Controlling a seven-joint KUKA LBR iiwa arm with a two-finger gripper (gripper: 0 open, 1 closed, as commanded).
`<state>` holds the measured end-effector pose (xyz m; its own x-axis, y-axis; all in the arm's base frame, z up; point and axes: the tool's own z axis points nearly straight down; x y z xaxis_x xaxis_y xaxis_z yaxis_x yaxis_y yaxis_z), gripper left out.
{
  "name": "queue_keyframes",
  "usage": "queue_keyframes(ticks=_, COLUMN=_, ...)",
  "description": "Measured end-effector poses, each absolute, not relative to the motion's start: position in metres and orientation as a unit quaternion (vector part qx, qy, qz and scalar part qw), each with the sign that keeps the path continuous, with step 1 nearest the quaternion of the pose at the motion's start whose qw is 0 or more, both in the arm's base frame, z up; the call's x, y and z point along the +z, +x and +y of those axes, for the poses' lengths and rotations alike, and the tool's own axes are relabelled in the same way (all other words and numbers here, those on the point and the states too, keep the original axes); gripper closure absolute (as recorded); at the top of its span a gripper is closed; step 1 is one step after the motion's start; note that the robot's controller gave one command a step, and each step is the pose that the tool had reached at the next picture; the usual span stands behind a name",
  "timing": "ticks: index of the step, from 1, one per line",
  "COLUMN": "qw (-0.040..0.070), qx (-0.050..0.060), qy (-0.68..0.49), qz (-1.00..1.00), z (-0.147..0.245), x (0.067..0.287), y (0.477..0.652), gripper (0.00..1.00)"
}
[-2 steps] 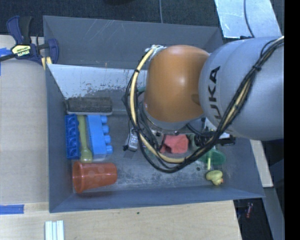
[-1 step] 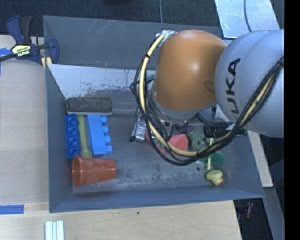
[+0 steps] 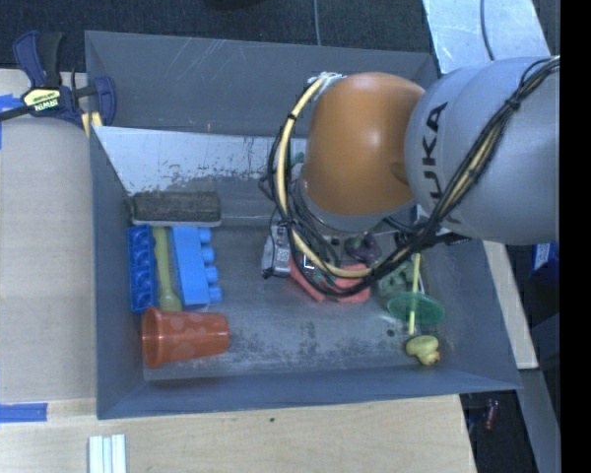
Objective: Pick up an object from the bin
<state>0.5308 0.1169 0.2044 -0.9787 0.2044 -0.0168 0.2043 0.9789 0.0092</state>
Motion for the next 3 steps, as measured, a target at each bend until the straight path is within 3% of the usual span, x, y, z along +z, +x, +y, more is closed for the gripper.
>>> queue_keyframes(ticks=1, qw=0.012, qx=0.007, qy=0.186, qz=0.982, z=0.088, x=0.157, y=0.573, gripper=1.00)
queue_keyframes(ticks=2, qw=0.010, qx=0.004, qy=0.162, qz=0.987, z=0.073, x=0.179, y=0.570, gripper=0.00)
queue_keyframes(ticks=3, qw=0.010, qx=0.004, qy=0.160, qz=0.987, z=0.071, x=0.181, y=0.570, gripper=0.00)
